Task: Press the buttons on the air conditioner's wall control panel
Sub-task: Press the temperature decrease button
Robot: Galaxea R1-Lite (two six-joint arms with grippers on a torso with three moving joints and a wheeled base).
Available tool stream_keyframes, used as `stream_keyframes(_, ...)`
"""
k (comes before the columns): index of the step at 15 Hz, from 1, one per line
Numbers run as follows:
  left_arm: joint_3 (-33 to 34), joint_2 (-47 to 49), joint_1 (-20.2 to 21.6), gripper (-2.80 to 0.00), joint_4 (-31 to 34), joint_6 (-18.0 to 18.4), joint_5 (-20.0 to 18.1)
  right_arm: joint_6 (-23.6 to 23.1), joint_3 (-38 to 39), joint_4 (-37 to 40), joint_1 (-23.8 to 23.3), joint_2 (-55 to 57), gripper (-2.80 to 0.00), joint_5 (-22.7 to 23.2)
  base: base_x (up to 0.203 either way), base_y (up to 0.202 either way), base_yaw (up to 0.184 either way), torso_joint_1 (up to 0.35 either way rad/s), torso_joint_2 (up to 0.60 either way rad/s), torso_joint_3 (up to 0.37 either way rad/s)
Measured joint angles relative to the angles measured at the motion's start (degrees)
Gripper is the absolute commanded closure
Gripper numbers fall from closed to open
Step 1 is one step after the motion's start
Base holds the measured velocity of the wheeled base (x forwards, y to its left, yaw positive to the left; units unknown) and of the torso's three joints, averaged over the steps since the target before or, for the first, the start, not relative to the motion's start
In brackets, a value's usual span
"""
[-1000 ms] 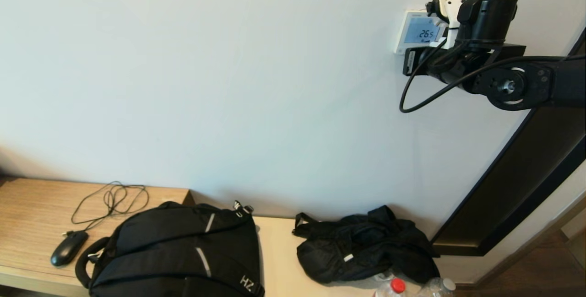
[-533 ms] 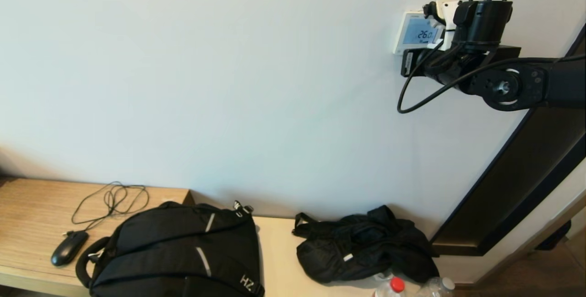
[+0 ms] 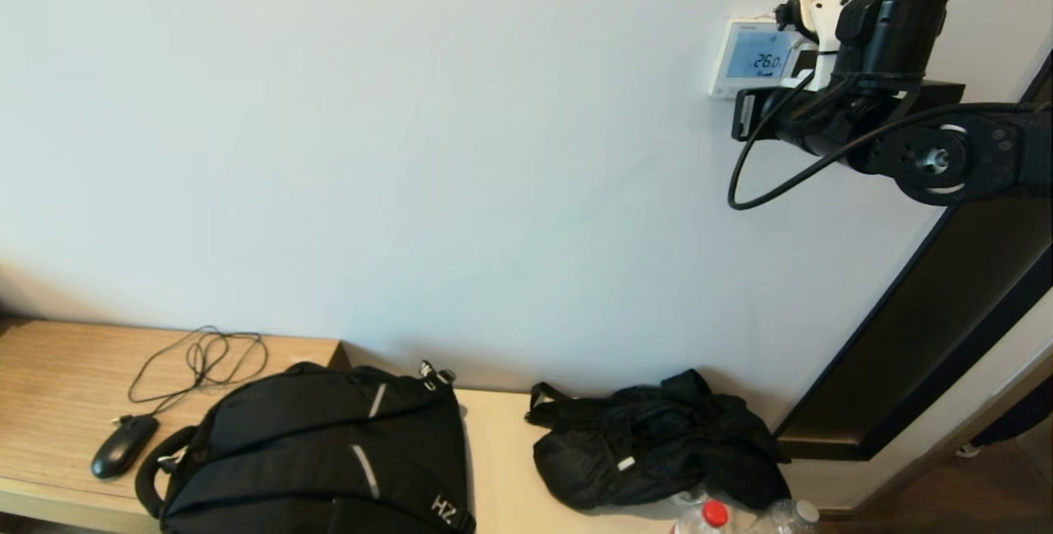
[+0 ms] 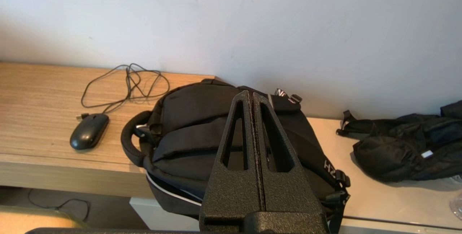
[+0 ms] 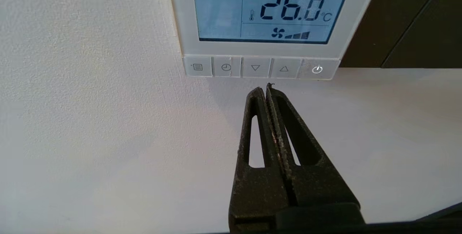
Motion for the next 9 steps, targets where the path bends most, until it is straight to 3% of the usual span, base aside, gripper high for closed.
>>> stream_keyframes(9,0.00,0.00,0.00,0.00,0.00,0.02,0.00,-0.01,-2.38,0.17,-0.20,1.75,0.00,0.01,0.000,0.000,0.000,0.000,0.00,0.000)
